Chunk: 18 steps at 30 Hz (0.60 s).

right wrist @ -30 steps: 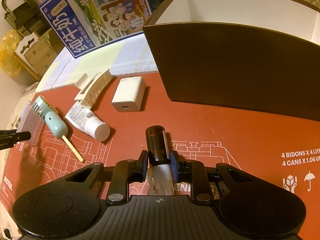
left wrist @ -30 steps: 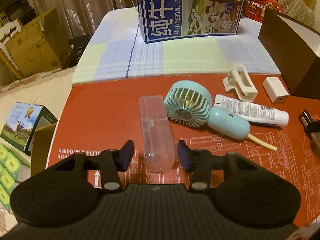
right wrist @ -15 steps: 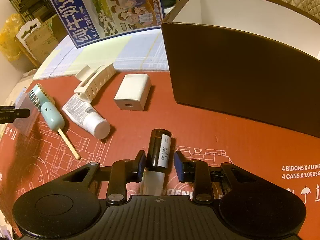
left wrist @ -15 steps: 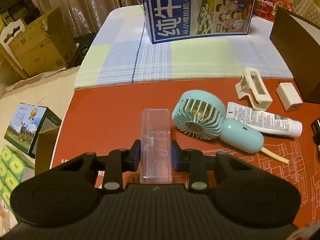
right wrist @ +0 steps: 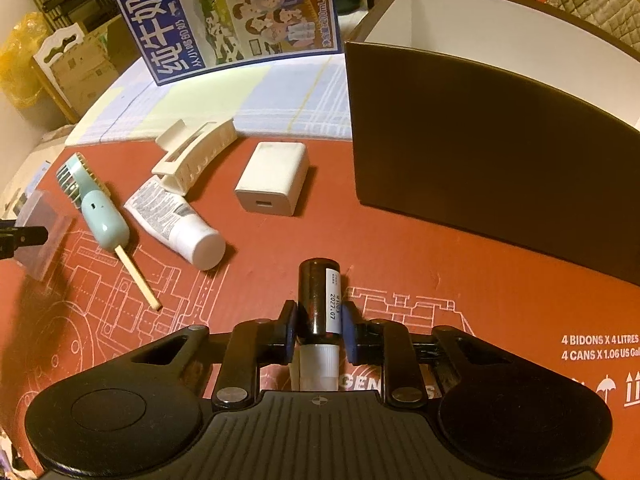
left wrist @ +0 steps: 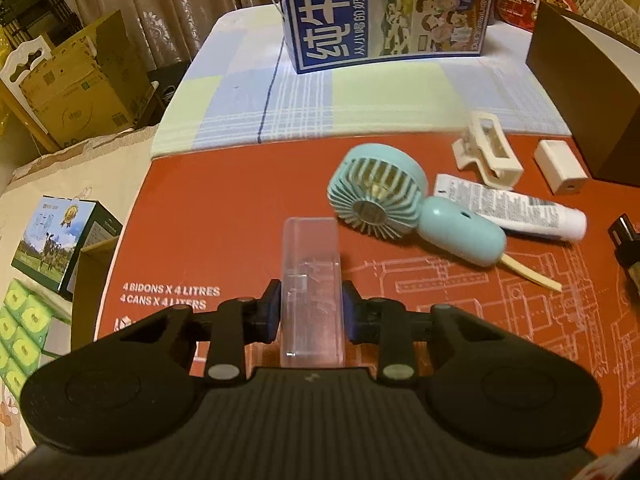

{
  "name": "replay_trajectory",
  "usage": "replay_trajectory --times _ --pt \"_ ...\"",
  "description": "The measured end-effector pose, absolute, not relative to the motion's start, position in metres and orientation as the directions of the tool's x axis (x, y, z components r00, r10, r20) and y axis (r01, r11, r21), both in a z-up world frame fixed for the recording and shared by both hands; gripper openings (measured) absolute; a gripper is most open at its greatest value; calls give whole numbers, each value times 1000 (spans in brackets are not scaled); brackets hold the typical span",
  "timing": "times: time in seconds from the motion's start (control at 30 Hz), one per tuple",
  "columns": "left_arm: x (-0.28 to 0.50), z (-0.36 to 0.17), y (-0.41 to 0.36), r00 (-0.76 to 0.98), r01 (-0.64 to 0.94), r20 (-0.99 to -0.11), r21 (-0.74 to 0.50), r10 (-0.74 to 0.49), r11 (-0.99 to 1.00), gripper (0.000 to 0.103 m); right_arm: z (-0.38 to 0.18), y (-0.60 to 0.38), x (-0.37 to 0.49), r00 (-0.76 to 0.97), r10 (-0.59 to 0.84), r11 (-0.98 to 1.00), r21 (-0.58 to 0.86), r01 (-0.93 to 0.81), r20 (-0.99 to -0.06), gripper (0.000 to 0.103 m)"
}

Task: Organize rigid objects
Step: 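Carry the clear case and brown vial over the cardboard box with both grippers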

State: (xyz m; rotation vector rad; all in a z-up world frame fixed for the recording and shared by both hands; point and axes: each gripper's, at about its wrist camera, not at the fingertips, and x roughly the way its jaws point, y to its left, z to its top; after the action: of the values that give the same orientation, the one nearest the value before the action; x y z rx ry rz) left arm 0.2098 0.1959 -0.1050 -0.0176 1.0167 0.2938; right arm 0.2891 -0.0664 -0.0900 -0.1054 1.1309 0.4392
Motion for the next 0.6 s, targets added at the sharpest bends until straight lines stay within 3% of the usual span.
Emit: replay_trajectory --times 0.6 --pt "186 -52 145 581 -217 -794 63 181 974 26 -44 -98 273 400 359 902 204 -380 -843 20"
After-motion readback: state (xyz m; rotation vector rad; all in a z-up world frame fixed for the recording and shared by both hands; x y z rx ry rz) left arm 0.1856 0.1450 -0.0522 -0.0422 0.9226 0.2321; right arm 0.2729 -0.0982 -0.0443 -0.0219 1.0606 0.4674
